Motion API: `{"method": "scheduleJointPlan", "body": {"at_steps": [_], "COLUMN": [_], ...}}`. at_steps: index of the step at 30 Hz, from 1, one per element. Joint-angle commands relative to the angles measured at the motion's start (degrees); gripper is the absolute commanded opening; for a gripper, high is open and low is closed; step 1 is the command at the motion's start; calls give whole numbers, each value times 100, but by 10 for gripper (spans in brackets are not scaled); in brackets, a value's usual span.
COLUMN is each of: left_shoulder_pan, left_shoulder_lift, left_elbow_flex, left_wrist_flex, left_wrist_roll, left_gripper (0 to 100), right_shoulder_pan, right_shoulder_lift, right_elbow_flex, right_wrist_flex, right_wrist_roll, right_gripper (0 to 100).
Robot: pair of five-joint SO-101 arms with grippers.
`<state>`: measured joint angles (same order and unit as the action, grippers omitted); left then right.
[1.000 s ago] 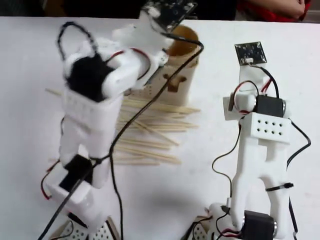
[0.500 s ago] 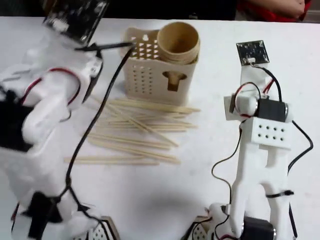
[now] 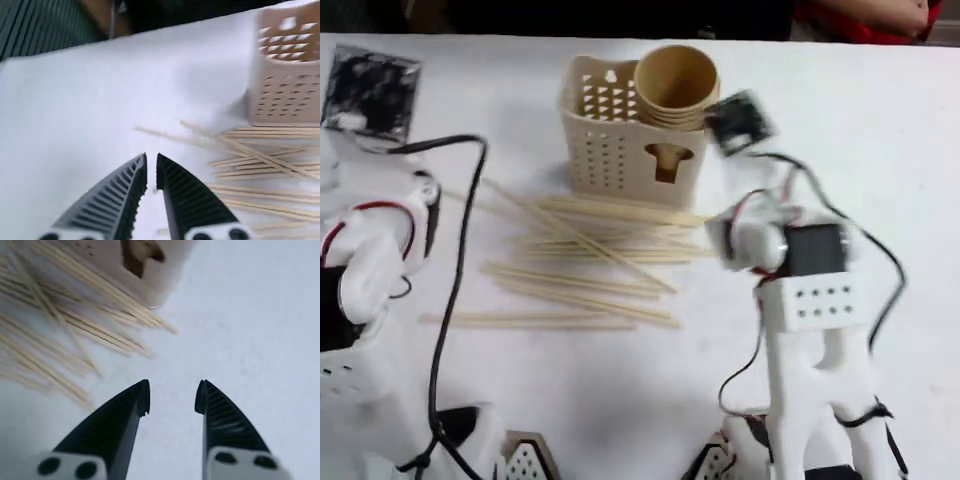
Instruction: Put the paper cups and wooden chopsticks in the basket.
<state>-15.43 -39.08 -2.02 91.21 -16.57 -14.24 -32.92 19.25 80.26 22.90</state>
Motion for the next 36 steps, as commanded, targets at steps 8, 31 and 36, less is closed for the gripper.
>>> {"method": "scheduleJointPlan", "body": {"at_steps": [8,31,36], "left_shoulder_pan": [-1437,-1736,-1736], "left_shoulder_lift": [-1473,-2905,-3204], "left_elbow_flex": [4299,7921,8062], "left_wrist_flex": [-2488,-4721,-4703], "left_wrist_roll": [299,791,791], "left_gripper": [58,181,181], "right_shoulder_pan": [-2158,-2897,-2888], "right_shoulder_lift": [242,5710,6378], "right_elbow_flex": [-149,-3877,-4352], "right_wrist_flex": [-215,-233,-233], "right_wrist_roll": [62,765,923], "right_gripper": [165,184,219]}}
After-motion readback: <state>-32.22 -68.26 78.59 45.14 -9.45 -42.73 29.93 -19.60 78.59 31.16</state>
